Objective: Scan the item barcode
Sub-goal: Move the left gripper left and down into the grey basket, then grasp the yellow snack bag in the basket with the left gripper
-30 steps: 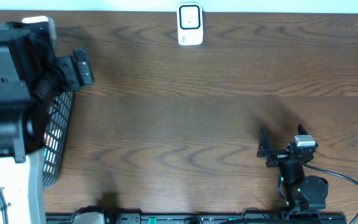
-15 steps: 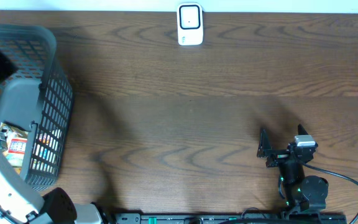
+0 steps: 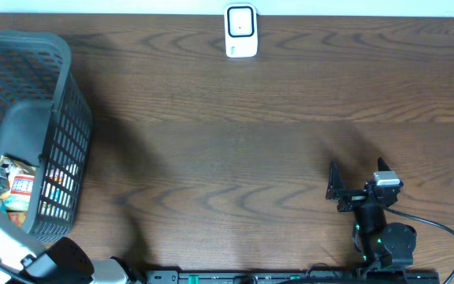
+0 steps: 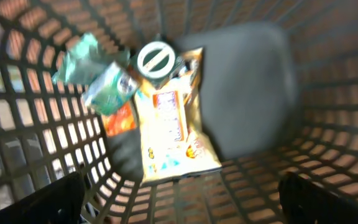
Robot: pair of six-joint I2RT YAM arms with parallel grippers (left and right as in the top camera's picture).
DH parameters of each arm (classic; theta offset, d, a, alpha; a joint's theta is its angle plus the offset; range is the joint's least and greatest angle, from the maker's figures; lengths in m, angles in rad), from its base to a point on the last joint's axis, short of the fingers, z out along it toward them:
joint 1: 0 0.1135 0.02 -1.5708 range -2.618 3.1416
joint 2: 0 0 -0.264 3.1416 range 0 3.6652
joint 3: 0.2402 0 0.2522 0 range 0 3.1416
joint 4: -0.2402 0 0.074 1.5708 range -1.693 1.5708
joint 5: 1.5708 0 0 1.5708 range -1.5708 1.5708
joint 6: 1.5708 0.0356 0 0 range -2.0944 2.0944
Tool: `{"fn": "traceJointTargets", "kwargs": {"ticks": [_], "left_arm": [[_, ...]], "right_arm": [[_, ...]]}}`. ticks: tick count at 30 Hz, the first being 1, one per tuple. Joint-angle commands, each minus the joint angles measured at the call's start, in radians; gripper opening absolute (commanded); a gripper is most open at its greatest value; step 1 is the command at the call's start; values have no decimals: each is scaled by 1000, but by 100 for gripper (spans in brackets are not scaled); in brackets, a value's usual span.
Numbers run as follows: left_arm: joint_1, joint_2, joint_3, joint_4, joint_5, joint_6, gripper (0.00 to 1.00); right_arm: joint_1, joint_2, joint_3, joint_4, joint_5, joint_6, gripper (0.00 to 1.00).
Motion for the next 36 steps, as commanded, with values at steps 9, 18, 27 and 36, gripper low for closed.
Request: {"fn": "traceJointTargets", "kwargs": {"ticks": [9, 18, 27, 36], "left_arm": [[2, 4, -343, 196, -24, -66, 98], [2, 4, -477, 299, -24, -69, 98], [2, 4, -586, 360, -25, -178, 98], [2, 9, -695, 457, -35, -177, 98]], "right_arm": [[-6, -4, -1, -4, 0, 13, 99], [-6, -4, -1, -4, 0, 13, 99], [-6, -4, -1, -3, 0, 13, 99], [-6, -4, -1, -4, 0, 13, 99]]}}
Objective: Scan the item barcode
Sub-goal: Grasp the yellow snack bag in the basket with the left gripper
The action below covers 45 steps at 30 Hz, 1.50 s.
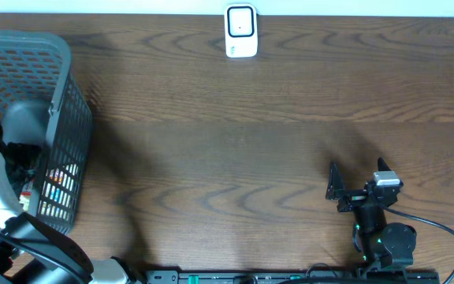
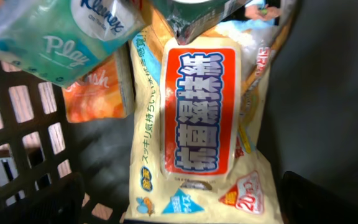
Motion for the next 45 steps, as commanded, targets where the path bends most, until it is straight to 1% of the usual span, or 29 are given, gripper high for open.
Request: {"fn": "traceJointTargets", "kwargs": {"ticks": [1, 9, 23, 24, 25, 29, 30, 31, 34, 35, 40, 45], "left_arm": [[2, 6, -32, 21, -18, -16, 98], [2, 29, -93, 96, -18, -16, 98], [2, 179, -93, 137, -17, -11, 99], [2, 190, -94, 137, -17, -11, 96], [2, 200, -93, 135, -17, -12, 90], [2, 230, -93, 131, -17, -11, 52], [2, 230, -94, 131, -17, -11, 48], [2, 230, -93, 131, -17, -11, 45], [2, 230, -91, 131, -16, -12, 32], [2, 230, -89, 131, -16, -12, 28], [2, 202, -41, 92, -2, -12, 19], [2, 122, 34, 36, -2, -12, 19]], "right_arm": [[-6, -4, -1, -4, 0, 13, 99], [-6, -4, -1, -4, 0, 13, 99], [-6, -4, -1, -4, 0, 13, 99], [-6, -4, -1, -4, 0, 13, 99], [-6, -4, -1, -4, 0, 13, 99], [-6, -4, -1, -4, 0, 13, 99], [-6, -4, -1, -4, 0, 13, 99], [-6, -4, -1, -4, 0, 13, 99], [-6, -4, -1, -4, 0, 13, 99], [-6, -4, -1, -4, 0, 13, 99], [-6, -4, -1, -4, 0, 13, 99], [-6, -4, -1, -4, 0, 13, 99]]}}
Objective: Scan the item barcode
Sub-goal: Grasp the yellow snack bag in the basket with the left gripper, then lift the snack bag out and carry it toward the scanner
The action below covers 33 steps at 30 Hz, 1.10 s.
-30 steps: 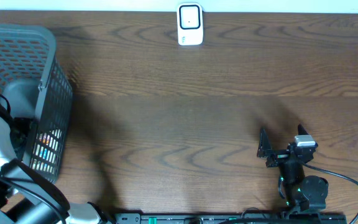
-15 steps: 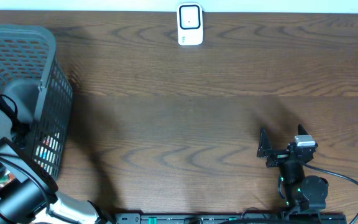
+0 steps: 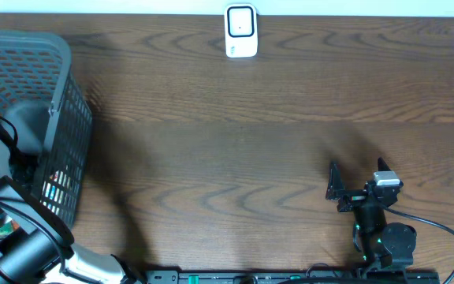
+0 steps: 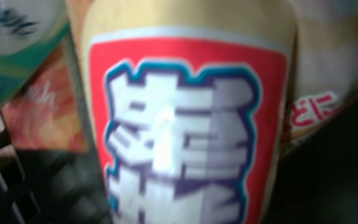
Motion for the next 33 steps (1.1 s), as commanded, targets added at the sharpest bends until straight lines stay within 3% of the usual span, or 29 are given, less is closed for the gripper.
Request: {"fn": "traceJointTargets", "kwargs": {"ticks": [1, 18, 27, 33], "left_arm": [[2, -95, 68, -22, 5, -6, 15], [2, -608, 102, 166, 221, -7, 8], [-11, -743, 102, 322, 527, -11, 7], [-54, -825, 102, 455, 552, -11, 8]], "right_arm": [[-6, -4, -1, -4, 0, 13, 99], [-6, -4, -1, -4, 0, 13, 99], [-6, -4, -1, -4, 0, 13, 99], [-6, -4, -1, -4, 0, 13, 99]]}}
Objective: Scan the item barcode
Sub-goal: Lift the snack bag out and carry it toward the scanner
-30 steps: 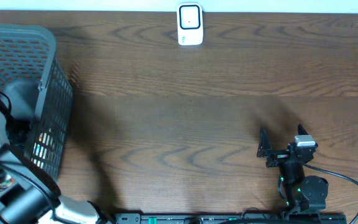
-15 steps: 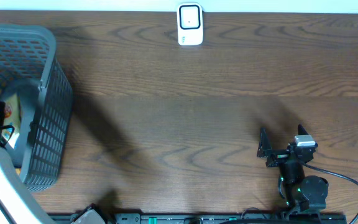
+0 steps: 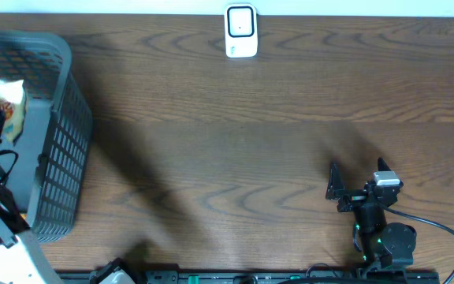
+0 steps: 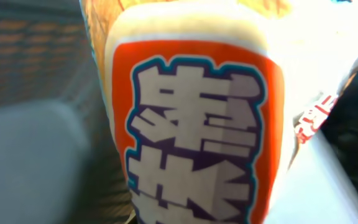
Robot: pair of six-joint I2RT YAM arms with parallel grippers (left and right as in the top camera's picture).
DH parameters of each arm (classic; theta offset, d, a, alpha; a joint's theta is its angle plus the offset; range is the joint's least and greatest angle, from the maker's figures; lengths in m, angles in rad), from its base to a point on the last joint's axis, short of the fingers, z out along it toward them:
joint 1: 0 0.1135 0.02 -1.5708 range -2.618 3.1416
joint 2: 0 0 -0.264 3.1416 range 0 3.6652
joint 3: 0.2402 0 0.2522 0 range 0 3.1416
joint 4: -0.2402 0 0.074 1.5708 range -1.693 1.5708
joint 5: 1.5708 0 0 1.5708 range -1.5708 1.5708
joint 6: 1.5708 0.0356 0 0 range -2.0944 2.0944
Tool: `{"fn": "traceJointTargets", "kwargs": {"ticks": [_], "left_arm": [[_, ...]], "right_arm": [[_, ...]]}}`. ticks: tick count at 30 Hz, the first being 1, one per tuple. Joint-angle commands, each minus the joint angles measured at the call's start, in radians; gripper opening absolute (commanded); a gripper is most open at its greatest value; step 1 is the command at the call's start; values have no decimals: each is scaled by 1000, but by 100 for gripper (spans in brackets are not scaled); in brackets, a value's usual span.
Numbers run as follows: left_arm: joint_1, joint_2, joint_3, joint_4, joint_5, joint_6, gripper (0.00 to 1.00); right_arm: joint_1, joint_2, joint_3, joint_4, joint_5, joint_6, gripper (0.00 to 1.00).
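A cream packet [image 4: 197, 118] with a red label and big white characters fills the left wrist view; my fingers are hidden behind it. From overhead the packet [image 3: 10, 99] hangs at the far left, over the grey mesh basket [image 3: 61, 158]. It is lifted clear of the basket floor, with my left gripper shut on it. The white barcode scanner [image 3: 241, 31] stands at the table's far edge, centre. My right gripper [image 3: 356, 183] rests open near the front right, holding nothing.
The basket's tall mesh walls surround the lifted packet on the left. A black cable [image 3: 440, 229] trails from the right arm's base along the front edge. Bare wooden table [image 3: 235, 158] lies between the basket and the scanner.
My left gripper was down in the basket, pressed close to the packet. Now it is raised with the packet, which shows above the basket in the overhead view. The right arm has not moved.
My left gripper first looked down from above at several items in the basket. Then it was closer over the cream packet, then right against its label. Now the packet is held above the basket floor. The right arm stayed still throughout.
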Motion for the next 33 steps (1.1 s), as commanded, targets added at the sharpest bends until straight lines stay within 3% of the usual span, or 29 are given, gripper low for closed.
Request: {"fn": "traceJointTargets", "kwargs": {"ticks": [1, 8, 15, 23, 33], "left_arm": [[-29, -63, 21, 37, 61, 2, 8], [-242, -83, 18, 26, 68, 18, 7], [-534, 39, 18, -30, 56, 124, 7], [-816, 347, 18, -17, 52, 123, 8], [-990, 709, 18, 116, 53, 97, 8]], "right_arm": [[-6, -4, -1, -4, 0, 13, 99], [-6, -4, -1, -3, 0, 13, 99], [-6, -4, -1, -4, 0, 13, 99], [-6, -4, -1, -4, 0, 13, 99], [-6, -4, -1, -4, 0, 13, 99]]}}
